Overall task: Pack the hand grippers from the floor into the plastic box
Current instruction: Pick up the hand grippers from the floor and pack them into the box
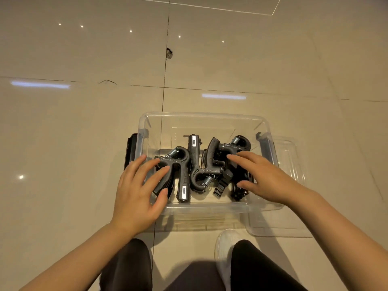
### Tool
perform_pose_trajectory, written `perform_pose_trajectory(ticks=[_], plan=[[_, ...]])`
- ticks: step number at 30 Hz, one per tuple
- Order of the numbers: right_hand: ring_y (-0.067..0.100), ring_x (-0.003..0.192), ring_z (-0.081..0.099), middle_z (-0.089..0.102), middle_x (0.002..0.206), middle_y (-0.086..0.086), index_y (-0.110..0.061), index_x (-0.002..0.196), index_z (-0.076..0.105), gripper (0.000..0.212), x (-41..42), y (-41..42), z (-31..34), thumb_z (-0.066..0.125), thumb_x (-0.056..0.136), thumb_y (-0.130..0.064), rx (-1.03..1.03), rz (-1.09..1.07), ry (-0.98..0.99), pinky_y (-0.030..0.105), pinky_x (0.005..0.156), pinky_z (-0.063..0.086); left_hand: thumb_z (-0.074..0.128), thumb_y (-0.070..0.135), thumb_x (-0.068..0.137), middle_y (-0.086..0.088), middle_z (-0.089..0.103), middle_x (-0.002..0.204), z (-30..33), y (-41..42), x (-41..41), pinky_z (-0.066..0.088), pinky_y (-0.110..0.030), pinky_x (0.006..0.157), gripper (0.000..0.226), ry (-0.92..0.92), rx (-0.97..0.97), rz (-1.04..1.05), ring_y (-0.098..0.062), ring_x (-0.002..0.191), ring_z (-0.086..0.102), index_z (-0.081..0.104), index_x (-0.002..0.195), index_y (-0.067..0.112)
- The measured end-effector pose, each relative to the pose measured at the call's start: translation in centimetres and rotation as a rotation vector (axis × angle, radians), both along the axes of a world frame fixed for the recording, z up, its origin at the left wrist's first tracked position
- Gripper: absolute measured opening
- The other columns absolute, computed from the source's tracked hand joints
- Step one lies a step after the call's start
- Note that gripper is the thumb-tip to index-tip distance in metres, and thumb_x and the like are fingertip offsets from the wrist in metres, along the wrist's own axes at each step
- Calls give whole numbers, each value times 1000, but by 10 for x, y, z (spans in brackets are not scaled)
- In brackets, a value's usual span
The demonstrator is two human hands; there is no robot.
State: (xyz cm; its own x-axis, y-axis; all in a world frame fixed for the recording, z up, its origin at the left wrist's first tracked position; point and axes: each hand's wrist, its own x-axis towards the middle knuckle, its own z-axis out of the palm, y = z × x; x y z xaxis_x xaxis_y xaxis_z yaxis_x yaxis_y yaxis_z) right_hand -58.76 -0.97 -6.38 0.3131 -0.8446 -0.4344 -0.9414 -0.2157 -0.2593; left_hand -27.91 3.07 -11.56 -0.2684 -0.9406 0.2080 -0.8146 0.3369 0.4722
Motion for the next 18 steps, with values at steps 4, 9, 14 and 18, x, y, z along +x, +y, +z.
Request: perform_pose_trajectory(ticks=[4,9,14,18], plan=[[17,128,42,33,149,-3,-39,146,21,69,15,16,71,61,90,-31,119,-133,-68,33,103,39,31,56,87,-6,31,150,37,4,14,11,-42,114,62,-137,212,-128,-27,144,14,39,141,27],[17,111,55,51,134,4,-38,144,25,60,49,51,198,56,92,-34,41,-156,-193,33,97,44,43,50,91,-1,42,141,153,16,47,40,-32,99,55,-93,125,-77,-18,125,44,38,141,28],[14,110,53,53,133,2,-27,136,42,43,89,100,293,52,95,-32,85,-84,-113,26,93,40,54,38,91,8,57,117,277,59,62,48,-33,90,40,21,-40,15,-11,107,52,51,129,26],[8,102,51,56,127,-2,-24,130,50,36,140,144,330,52,95,-31,-85,26,-186,21,84,40,56,44,88,14,60,97,333,111,56,54,-33,77,33,49,-129,24,-3,84,57,56,118,31]])
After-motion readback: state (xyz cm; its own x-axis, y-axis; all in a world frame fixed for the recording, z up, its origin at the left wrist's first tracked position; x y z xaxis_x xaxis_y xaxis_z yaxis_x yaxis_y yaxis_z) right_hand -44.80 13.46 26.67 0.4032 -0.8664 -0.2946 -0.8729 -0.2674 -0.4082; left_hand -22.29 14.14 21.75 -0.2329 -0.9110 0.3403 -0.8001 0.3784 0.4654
